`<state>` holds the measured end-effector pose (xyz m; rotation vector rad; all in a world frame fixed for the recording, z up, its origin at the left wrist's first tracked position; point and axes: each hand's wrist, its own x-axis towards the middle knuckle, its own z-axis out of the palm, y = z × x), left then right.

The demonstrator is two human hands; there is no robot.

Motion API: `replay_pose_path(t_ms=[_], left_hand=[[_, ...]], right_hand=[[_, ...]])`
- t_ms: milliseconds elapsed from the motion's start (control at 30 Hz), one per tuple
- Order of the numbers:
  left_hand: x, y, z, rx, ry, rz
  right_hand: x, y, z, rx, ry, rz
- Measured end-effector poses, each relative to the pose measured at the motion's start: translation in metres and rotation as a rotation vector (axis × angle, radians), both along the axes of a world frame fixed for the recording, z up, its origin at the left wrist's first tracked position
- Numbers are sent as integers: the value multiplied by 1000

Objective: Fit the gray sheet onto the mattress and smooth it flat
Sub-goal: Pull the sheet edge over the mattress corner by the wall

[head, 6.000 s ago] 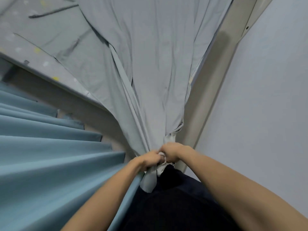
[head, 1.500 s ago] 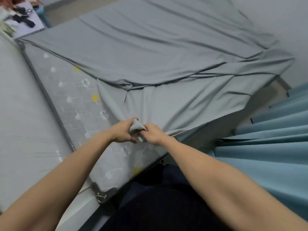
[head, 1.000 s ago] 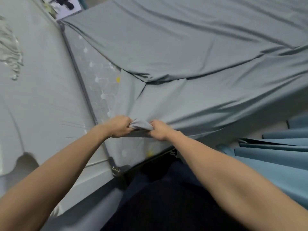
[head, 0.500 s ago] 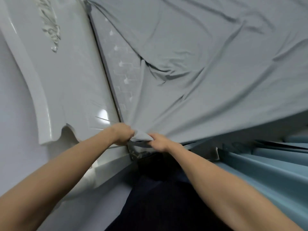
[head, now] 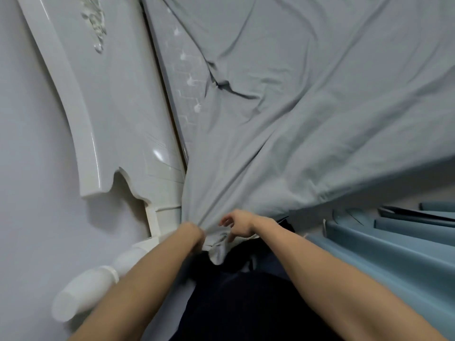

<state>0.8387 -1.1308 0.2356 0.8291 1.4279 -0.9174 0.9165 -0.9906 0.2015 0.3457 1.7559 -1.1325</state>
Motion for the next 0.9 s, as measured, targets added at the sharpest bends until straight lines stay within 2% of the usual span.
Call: replay_pose_path(t_ms=[67, 133, 267, 367, 667, 900], left_hand=[[2, -5, -8, -101, -56, 83], [5, -11, -18, -76, -55, 114], [9, -14, -26, 264, 58, 216], [0, -8, -24, 393, 164, 326], [-56, 24, -21, 523, 341, 500], [-154, 88, -49, 649, 457, 756]], right_hand=[[-3, 10, 1, 9, 1, -75], [-8, 23, 1, 52, 16, -116], [-20, 43, 3, 165, 59, -155], [-26, 52, 9, 191, 69, -191], [-54, 75, 16, 270, 73, -25], [-140, 144, -18, 360, 141, 14]])
